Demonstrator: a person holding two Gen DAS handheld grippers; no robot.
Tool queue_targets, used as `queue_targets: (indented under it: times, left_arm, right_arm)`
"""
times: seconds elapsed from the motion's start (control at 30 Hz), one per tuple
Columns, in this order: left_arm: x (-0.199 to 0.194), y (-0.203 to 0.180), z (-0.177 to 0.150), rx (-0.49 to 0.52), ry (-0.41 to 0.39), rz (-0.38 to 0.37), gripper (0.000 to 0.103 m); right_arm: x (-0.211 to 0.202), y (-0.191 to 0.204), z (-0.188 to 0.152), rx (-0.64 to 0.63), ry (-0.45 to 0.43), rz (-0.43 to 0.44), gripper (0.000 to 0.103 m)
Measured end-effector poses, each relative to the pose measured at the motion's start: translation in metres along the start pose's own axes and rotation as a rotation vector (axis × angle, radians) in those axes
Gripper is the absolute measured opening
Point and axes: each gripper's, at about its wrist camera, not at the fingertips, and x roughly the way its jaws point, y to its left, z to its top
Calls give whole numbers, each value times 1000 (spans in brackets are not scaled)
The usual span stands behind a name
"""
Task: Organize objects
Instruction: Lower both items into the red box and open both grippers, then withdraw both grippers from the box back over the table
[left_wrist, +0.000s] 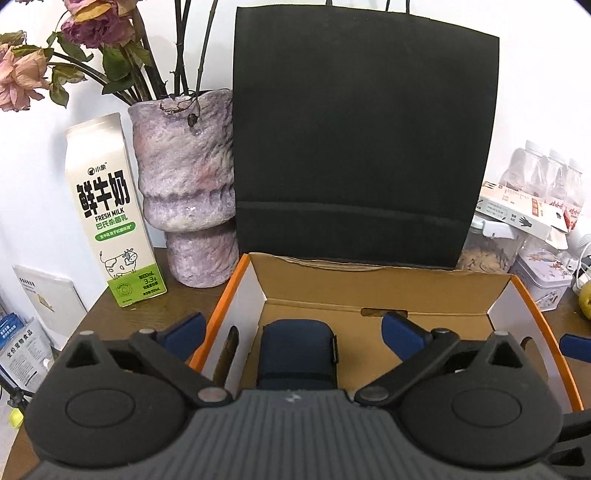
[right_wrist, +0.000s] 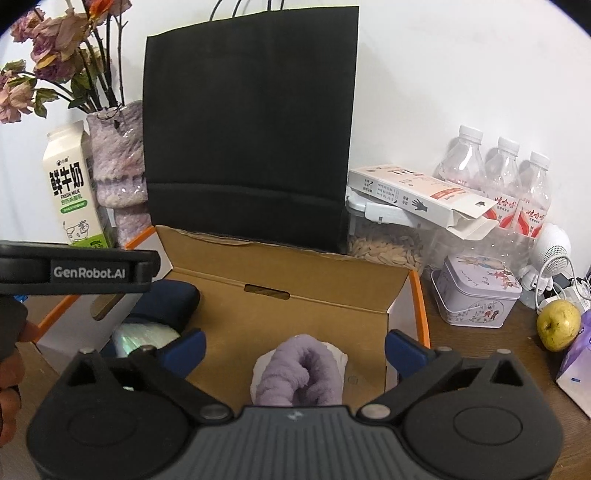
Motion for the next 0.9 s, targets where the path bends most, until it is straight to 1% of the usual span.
queue_targets:
  times: [0.33, 0.63, 0.9]
  left_arm:
    - [-21, 4, 0, -14, -8, 2, 103]
    - [-49, 7, 0, -17, -32, -3, 103]
    - [-77, 9, -8, -25, -49, -16, 103]
  right_arm:
    - [-21, 5, -3, 0, -12, 4, 103]
    - [-49, 11, -5, -2, -31, 2, 103]
    - [-75, 17, -12, 0, -41, 0, 103]
